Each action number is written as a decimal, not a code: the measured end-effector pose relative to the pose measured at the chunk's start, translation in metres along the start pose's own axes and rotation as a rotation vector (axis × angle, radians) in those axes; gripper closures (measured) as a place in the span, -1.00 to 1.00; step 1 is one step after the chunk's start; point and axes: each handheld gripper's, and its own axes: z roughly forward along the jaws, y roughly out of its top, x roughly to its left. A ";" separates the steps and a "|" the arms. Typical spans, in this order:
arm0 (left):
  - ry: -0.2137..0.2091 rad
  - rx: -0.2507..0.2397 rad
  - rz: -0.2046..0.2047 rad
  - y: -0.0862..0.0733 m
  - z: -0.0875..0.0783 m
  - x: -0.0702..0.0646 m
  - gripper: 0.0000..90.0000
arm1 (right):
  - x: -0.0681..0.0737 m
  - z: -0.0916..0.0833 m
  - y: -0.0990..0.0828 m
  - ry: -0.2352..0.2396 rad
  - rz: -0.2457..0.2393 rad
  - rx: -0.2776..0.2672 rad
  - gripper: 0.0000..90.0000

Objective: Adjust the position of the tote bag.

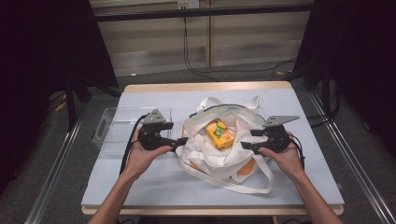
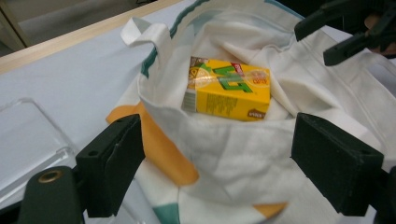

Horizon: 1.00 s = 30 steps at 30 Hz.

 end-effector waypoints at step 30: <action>0.075 -0.092 -0.072 -0.109 -0.066 -0.038 -0.82 | 0.017 0.033 0.027 0.039 -0.018 0.065 -0.43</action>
